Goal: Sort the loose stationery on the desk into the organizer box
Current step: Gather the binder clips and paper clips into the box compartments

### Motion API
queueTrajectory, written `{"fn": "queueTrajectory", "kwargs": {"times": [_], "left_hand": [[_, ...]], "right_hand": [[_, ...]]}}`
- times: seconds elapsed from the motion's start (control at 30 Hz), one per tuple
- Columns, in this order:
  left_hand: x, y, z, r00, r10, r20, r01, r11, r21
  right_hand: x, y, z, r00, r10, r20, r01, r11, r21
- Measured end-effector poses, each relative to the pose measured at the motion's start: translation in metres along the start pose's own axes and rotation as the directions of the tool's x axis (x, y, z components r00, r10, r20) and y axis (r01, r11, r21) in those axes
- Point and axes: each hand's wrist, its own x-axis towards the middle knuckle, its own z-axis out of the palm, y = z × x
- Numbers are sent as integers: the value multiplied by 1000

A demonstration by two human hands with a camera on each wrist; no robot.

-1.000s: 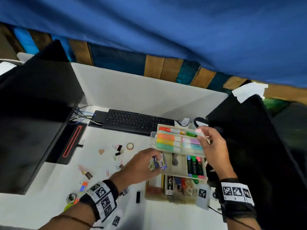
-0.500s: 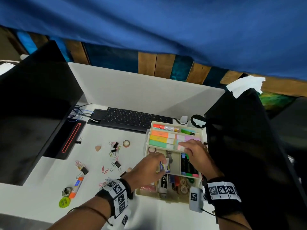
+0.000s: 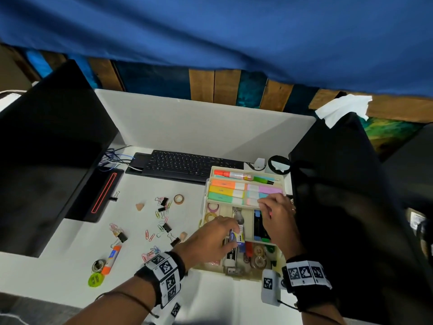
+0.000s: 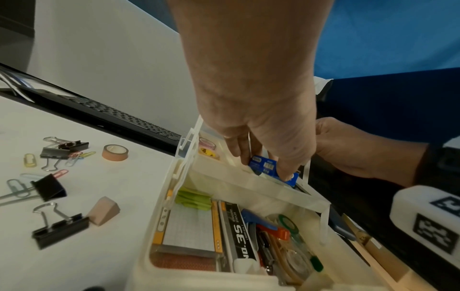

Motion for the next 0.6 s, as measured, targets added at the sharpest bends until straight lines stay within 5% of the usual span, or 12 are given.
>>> {"fn": "queueTrajectory", "kwargs": {"times": [0.13,0.23,0.43,0.6], "left_hand": [[6,2,-1,1000,-8,-16,8,1000,3],[13,2,-2,1000,-11,-24,12,1000,17],[16,6,1,999,42,-17,-42,999,4],[17,11,5,991,102,-82,-107,992,-60]], "right_hand": [[-18,-10,-5,993,-76,-90,87,989,123],[-35,-18,0,991,-116,66,96,964,249],[-51,-15,15,949,-34,312,-57,959,277],[-57,-22,1,930,29,365,-230,822,521]]}}
